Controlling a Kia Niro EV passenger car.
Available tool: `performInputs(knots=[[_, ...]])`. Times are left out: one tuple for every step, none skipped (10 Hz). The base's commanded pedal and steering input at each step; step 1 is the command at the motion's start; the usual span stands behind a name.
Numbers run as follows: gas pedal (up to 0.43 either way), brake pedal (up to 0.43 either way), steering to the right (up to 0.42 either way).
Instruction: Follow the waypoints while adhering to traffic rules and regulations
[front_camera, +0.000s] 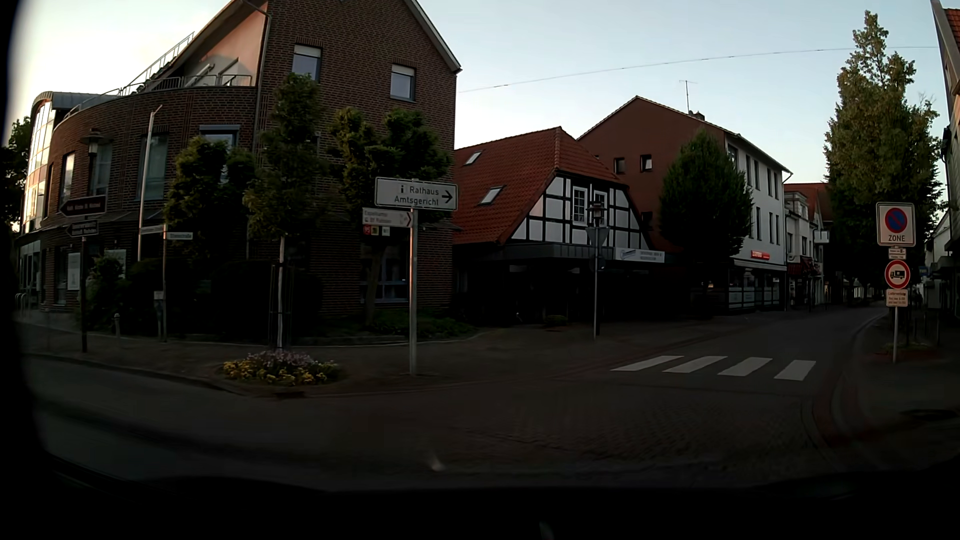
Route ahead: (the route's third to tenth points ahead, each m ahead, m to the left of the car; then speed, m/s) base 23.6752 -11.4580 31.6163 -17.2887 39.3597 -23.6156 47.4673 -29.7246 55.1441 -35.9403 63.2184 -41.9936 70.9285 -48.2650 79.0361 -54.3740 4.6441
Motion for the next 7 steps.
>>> performInputs(knots=[[0.098,0.006,0.167],[0.098,0.006,0.177],[0.098,0.006,0.179],[0.098,0.006,0.184],[0.098,0.006,0.191],[0.098,0.006,0.203],[0.098,0.006,0.22]])
